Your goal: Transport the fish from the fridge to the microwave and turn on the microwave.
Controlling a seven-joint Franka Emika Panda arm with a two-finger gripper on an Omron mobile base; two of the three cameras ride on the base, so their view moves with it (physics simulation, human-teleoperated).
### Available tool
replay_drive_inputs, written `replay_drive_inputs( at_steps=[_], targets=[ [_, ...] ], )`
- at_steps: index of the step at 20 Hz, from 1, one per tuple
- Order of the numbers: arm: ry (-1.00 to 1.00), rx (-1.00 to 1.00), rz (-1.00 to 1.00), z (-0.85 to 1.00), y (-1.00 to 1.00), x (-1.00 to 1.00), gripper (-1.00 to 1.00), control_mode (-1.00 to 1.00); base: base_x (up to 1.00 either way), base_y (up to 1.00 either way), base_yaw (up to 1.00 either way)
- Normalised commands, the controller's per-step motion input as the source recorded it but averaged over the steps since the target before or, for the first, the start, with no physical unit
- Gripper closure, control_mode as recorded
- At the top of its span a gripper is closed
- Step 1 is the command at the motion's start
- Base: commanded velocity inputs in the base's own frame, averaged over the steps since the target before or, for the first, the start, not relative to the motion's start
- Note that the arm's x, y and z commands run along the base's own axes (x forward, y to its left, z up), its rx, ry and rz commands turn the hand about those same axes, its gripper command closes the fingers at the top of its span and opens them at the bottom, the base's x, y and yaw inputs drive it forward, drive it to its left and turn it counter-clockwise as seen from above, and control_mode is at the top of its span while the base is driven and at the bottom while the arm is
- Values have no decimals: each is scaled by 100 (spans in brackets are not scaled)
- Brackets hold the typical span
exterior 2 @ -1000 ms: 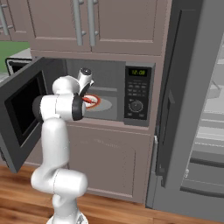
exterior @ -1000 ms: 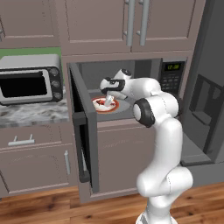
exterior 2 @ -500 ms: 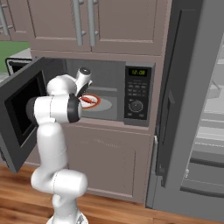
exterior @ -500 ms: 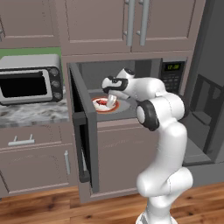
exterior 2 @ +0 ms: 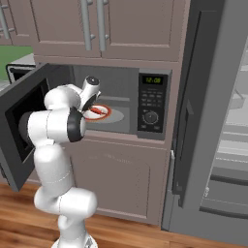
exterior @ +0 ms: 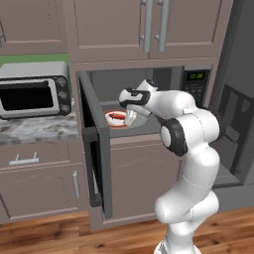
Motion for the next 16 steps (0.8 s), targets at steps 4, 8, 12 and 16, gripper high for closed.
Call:
replay_drive_inputs(
  at_steps=[4, 8, 12, 16],
  targets=[
    [-2, 0, 0, 5, -7, -43, -100, -100, 0, 0, 0],
    [-3, 0, 0, 5, -7, -44, -100, -100, 0, 0, 0],
    [-7, 0, 0, 7, -9, -48, -100, -100, 0, 0, 0],
    [-4, 0, 0, 8, -8, -46, -100, -100, 0, 0, 0]
  ],
)
